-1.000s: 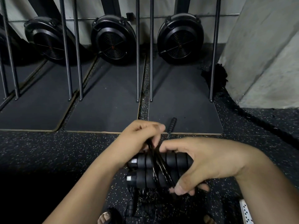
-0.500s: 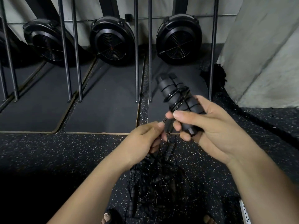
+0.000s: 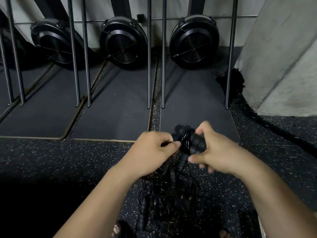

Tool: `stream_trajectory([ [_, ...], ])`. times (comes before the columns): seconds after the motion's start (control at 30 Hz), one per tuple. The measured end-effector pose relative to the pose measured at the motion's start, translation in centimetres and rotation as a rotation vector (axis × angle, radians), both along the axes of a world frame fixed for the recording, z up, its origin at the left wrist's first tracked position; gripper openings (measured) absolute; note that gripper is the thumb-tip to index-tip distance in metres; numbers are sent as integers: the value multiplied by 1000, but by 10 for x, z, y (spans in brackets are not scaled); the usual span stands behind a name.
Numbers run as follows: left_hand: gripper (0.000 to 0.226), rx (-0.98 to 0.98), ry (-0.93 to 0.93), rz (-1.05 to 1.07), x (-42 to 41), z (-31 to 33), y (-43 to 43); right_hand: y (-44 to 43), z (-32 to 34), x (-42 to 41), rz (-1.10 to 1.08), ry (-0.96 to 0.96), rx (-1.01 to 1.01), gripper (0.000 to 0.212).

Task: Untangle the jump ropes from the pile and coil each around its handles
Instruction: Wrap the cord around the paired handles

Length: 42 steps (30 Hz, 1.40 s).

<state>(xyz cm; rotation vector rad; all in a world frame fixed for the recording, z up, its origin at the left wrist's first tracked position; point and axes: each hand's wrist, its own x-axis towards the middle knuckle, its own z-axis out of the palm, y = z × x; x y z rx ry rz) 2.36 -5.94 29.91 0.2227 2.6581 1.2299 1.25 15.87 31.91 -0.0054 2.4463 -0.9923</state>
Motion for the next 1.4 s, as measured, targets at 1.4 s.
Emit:
stream_trajectory([
  [1.4, 39, 384, -22, 41, 0, 19, -18, 5, -11, -5, 20, -124, -283, 53],
])
